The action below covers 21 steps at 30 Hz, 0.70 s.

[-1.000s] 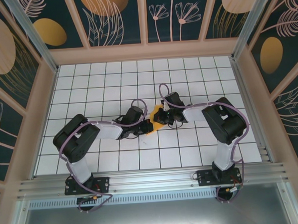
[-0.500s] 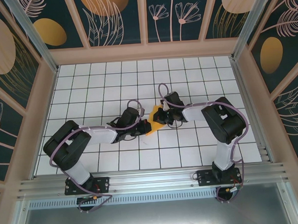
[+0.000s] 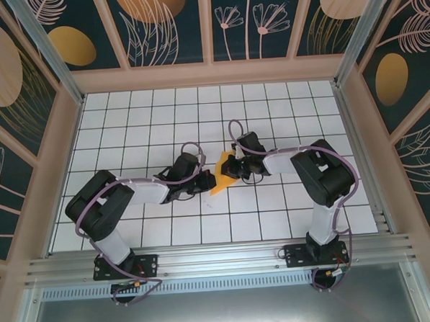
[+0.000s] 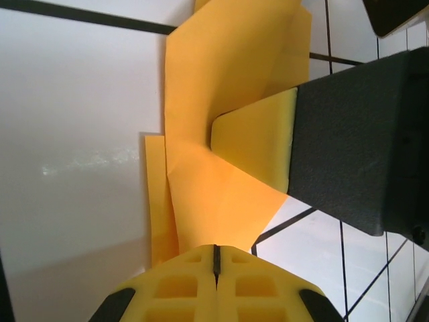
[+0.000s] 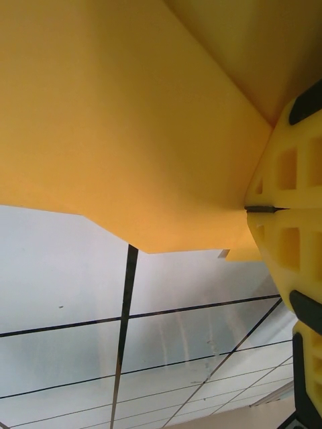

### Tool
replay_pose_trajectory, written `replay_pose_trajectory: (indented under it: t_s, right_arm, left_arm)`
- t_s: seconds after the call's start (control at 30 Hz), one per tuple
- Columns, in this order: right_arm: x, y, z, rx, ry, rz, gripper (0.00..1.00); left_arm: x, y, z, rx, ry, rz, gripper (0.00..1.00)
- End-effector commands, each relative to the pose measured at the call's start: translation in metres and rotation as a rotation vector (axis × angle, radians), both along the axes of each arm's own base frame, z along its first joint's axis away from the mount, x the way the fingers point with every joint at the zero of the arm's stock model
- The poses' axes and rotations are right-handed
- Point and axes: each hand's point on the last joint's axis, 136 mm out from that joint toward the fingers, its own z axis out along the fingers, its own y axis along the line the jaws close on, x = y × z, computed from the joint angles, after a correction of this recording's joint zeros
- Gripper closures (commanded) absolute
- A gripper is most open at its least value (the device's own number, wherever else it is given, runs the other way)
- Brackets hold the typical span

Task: Fold a paper plane with a square sheet of paper (pick it up from the middle)

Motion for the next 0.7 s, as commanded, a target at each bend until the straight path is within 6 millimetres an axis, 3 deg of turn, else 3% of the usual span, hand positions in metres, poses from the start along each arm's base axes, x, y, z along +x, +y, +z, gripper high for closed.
replay_pose_trajectory:
  t_s: [0.0,0.23,0.47,0.5,0.67]
  right_arm:
    - [0.002,-0.002,-0.003,-0.019,0.001,0.006,0.94]
    - [0.001,-0.003,-0.003,-0.021,0.002,0.004,0.94]
    - [0.007,-0.004,-0.001,-0.014,-0.017,0.005,0.93]
    - [0.018,-0.016,0.0,-0.006,-0.022,-0.028,0.92]
    - [0.035,-0.028,0.005,0.032,-0.036,-0.049,0.91]
  left_arm:
    - [0.003,-0.012,0.003,-0.039,-0.013,-0.049,0.94]
    - [0.004,-0.011,-0.013,-0.005,0.018,-0.038,0.93]
    - [-0.016,0.014,-0.052,0.111,0.122,-0.005,0.96]
    - [-0.021,0.018,-0.056,0.12,0.135,-0.005,0.96]
    - [-0.037,0.032,-0.071,0.158,0.177,-0.009,0.98]
